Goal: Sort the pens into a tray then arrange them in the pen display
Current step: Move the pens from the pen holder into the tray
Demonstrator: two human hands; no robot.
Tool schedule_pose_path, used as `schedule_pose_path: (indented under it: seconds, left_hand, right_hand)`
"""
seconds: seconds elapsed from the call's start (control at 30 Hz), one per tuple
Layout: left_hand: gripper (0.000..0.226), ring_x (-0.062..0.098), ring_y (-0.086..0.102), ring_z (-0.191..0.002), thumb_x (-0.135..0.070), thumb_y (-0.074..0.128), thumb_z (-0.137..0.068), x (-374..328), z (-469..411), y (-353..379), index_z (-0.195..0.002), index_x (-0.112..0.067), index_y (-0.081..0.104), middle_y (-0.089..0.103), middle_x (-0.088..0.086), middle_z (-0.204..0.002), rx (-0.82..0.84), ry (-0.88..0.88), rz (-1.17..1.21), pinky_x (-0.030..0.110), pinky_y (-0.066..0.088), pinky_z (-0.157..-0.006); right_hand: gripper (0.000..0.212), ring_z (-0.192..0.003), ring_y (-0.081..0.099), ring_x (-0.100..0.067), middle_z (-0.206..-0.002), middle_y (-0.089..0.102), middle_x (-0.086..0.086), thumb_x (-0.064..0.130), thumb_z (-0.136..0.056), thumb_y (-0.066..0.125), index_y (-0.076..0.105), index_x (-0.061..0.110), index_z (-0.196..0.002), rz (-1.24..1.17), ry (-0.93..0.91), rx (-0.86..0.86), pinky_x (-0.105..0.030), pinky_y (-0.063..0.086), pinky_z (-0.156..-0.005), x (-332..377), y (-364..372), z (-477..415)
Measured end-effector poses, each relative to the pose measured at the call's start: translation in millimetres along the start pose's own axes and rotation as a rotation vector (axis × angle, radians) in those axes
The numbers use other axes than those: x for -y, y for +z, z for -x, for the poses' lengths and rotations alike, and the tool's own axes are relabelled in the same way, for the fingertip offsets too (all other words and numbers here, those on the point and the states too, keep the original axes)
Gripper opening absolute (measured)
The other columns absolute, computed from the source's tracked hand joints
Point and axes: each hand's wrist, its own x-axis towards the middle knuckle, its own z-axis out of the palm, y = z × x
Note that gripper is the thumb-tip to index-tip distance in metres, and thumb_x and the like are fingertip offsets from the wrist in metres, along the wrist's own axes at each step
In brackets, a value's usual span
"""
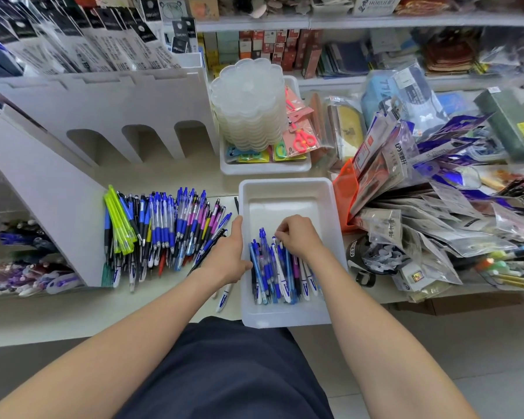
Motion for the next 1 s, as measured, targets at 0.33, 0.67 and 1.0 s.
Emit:
schedule_pose_path:
  seconds: [0.33,0.67,1.0]
  left_hand:
    - [0.117,0.023,0.073,-0.07,-0.012,0.079,-0.094,0,1,-2,-0.166,-0.035,-0.01,0.068,0.005,-0.089,0.012,0.006,0.025,0.046,0.067,-0.07]
    - [0.118,0.026,0.075,-0.07,-0.011,0.078,-0.095,-2,0,-1,-0.166,-0.034,-0.014,0.07,0.009,-0.094,0.017,0.0,0.024,0.044,0.066,-0.061]
    - [0.117,0.028,0.075,-0.064,-0.014,0.078,-0.096,5,-1,2,-0.167,-0.035,-0.013,0.072,0.012,-0.079,0.006,0.012,0.026,0.048,0.066,-0.062]
  right_hand:
    - [0.006,-0.083,0.069,-0.006,-0.089,0.076,0.009,0.021,-0.095,0.077,0.081,0.016,-0.097,-0.291,-0.106,-0.3,-0.022,0.053,-0.083,8,-33,23]
    - [0.019,-0.091,0.069,-0.021,-0.101,0.078,-0.005,0.026,-0.101,0.07,0.08,0.011,-0.105,-0.051,0.019,-0.214,-0.039,0.058,-0.087,-22,-3,57]
    - [0.043,-0.125,0.05,-0.028,-0.138,0.054,-0.008,0.02,-0.107,0.048,0.054,0.015,-0.149,0.099,-0.14,-0.176,-0.044,0.044,-0.106,7,20,51]
